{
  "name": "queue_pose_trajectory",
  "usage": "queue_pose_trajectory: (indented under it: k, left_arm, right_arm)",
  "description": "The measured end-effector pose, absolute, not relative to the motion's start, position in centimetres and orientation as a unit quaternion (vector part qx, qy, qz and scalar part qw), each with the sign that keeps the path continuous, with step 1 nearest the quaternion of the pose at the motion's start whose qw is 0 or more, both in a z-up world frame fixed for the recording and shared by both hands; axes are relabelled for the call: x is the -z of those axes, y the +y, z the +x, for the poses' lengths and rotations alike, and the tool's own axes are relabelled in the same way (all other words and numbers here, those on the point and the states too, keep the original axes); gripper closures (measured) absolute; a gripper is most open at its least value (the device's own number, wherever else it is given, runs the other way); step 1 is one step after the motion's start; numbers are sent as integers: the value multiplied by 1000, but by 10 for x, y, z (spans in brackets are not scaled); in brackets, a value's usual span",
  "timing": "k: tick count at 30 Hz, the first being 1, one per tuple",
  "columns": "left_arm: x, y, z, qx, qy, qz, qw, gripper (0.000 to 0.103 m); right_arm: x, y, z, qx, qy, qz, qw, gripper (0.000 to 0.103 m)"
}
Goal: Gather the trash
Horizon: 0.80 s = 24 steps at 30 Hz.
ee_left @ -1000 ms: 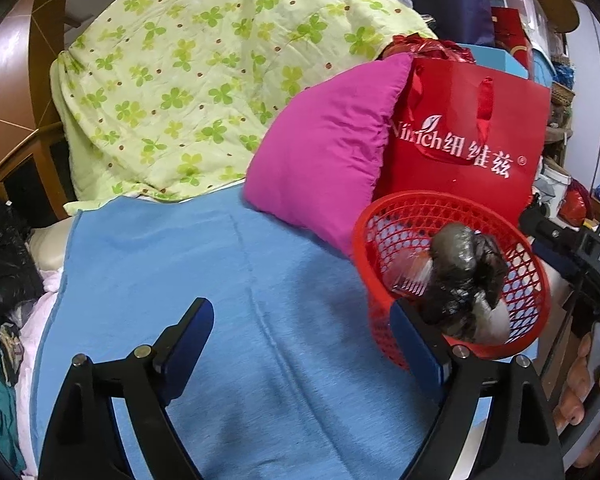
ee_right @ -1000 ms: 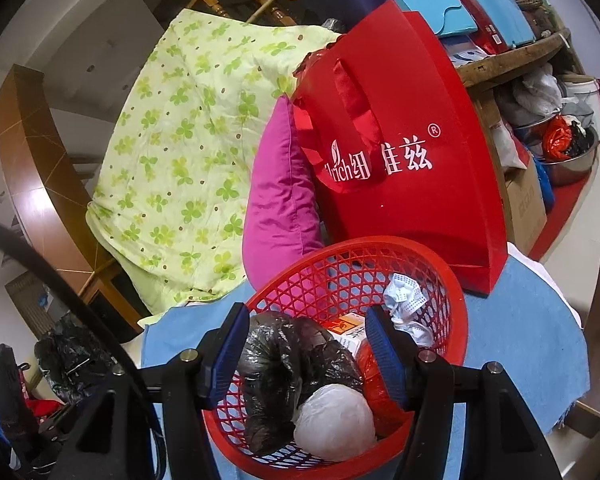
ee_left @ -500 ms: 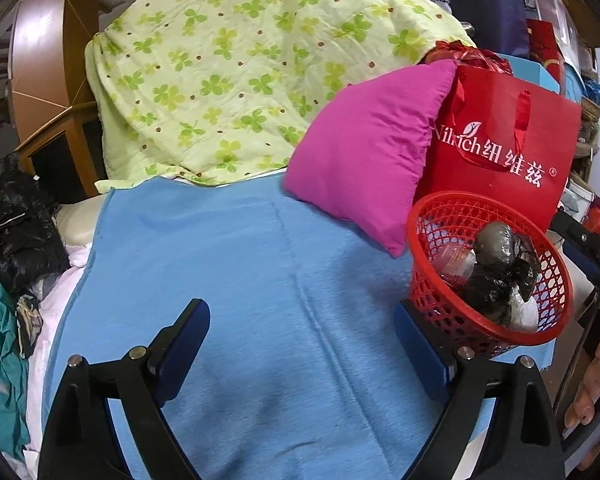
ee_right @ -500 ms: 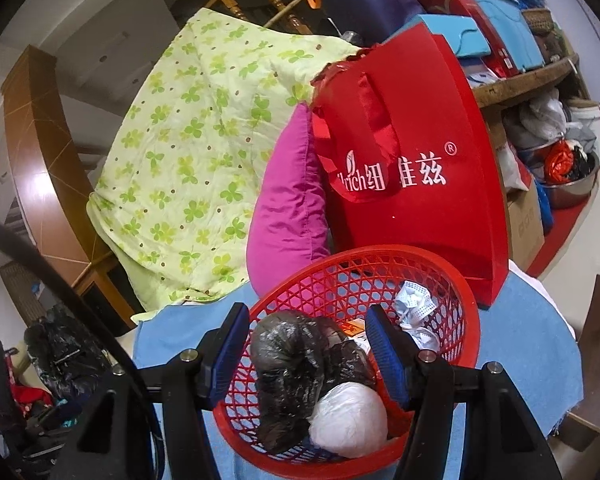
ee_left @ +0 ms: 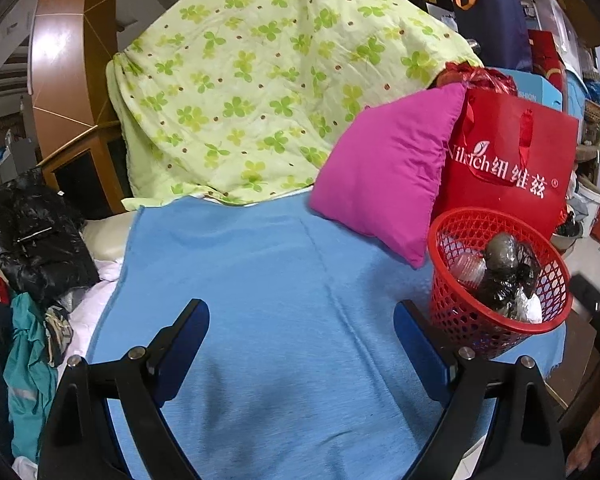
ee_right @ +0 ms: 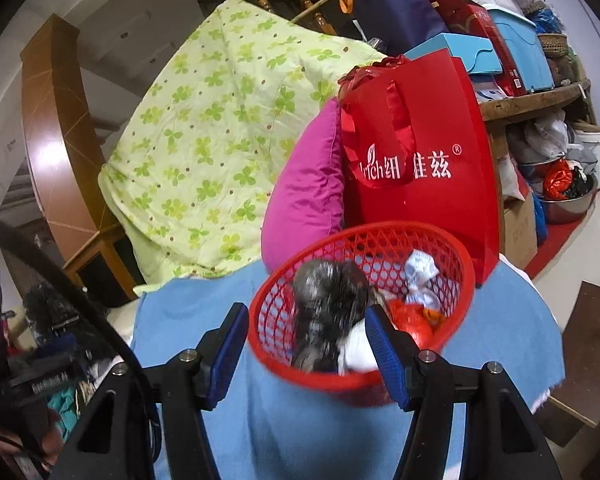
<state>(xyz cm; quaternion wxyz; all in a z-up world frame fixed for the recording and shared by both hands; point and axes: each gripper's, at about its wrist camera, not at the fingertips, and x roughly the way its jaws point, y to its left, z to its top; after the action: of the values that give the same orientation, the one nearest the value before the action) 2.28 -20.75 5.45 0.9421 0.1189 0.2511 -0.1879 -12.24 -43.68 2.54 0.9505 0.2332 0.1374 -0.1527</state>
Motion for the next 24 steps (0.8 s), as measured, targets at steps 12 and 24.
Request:
queue_pose_trajectory:
  k: [12,24]
  left_arm:
    - [-80,-182,3,185,235,101,949,8]
    - [-98,-166,-26,189,213,100,953,6]
  right_arm:
    - [-51,-393,-152,159,169,189,954,38]
    - [-95,-367,-175,190,182,159,951,36]
